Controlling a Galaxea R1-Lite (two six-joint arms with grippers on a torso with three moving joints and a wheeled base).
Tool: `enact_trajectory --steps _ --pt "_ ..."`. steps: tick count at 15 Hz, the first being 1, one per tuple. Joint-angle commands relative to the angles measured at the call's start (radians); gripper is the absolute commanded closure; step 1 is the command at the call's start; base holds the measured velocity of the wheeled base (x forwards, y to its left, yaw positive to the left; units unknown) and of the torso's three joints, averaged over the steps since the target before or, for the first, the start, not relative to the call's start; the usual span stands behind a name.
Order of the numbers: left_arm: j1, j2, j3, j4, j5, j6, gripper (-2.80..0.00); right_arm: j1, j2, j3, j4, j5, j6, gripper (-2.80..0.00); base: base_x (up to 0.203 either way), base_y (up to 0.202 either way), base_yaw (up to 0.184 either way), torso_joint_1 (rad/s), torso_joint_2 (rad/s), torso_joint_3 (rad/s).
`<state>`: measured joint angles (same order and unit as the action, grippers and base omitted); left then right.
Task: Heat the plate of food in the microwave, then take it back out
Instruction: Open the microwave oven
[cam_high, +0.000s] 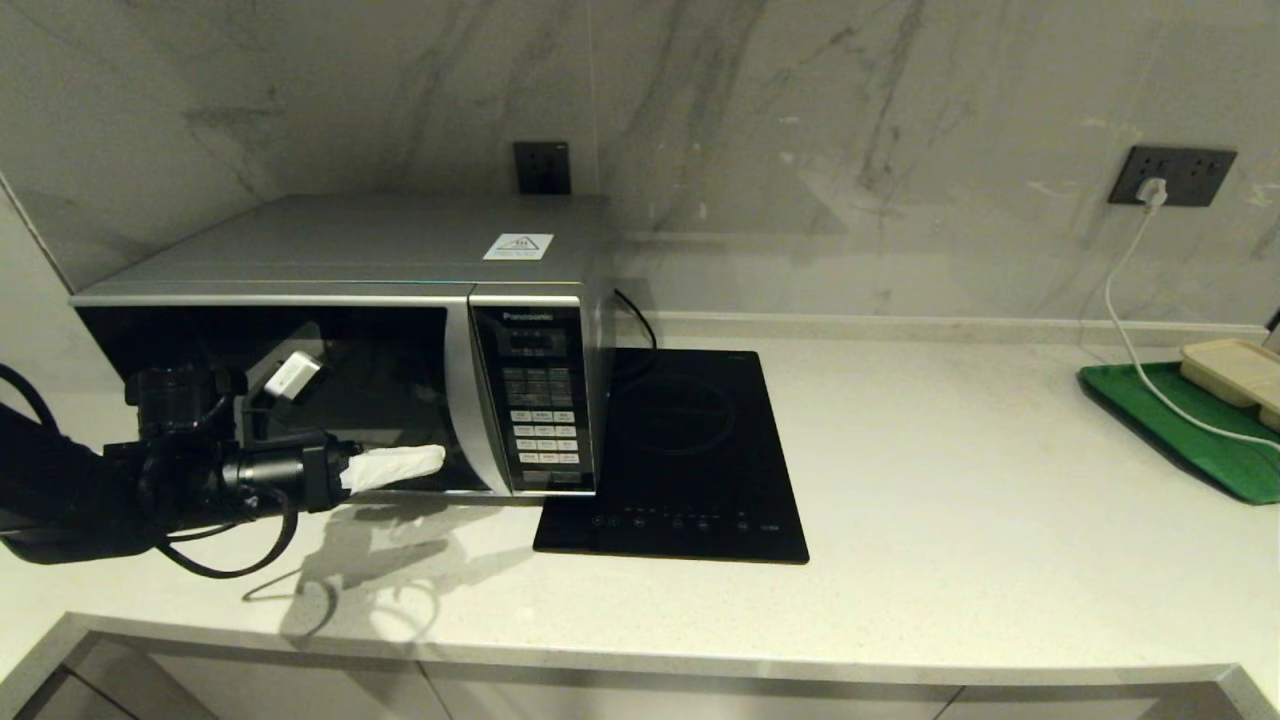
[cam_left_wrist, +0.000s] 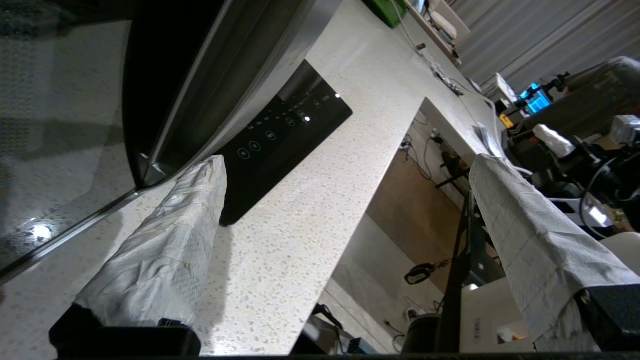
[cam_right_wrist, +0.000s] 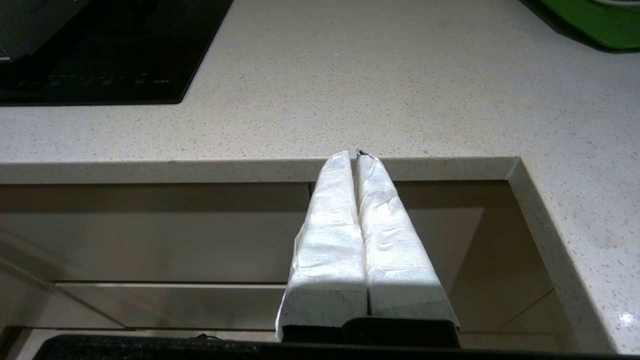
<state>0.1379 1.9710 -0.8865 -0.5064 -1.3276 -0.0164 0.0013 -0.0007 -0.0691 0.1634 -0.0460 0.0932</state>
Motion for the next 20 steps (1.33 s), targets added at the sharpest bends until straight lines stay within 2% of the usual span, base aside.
enact_trajectory --steps 1,3,5,11,20 --pt "0.0 0.012 0.008 -0.023 0.001 0.0 -2.8 0.0 -0.001 0.0 0.001 0.0 0.0 0.0 0.0 0.0 0.0 0.0 0.0 0.0" --pt "-0.005 0.019 0.008 -0.025 0.002 0.0 -2.8 0.0 0.001 0.0 0.001 0.0 0.0 0.0 0.0 0.0 0.0 0.0 0.0 0.0" --pt "-0.018 0.042 0.008 -0.037 0.009 0.026 -2.8 0.0 0.0 0.0 0.001 0.0 0.0 0.0 0.0 0.0 0.0 0.0 0.0 0.0" --pt "-0.066 0.119 -0.031 -0.179 0.009 0.032 -2.8 0.0 0.0 0.0 0.001 0.0 0.0 0.0 0.0 0.0 0.0 0.0 0.0 0.0" --pt "-0.088 0.101 -0.065 -0.182 0.002 0.023 -2.8 0.0 0.001 0.0 0.001 0.0 0.0 0.0 0.0 0.0 0.0 0.0 0.0 0.0"
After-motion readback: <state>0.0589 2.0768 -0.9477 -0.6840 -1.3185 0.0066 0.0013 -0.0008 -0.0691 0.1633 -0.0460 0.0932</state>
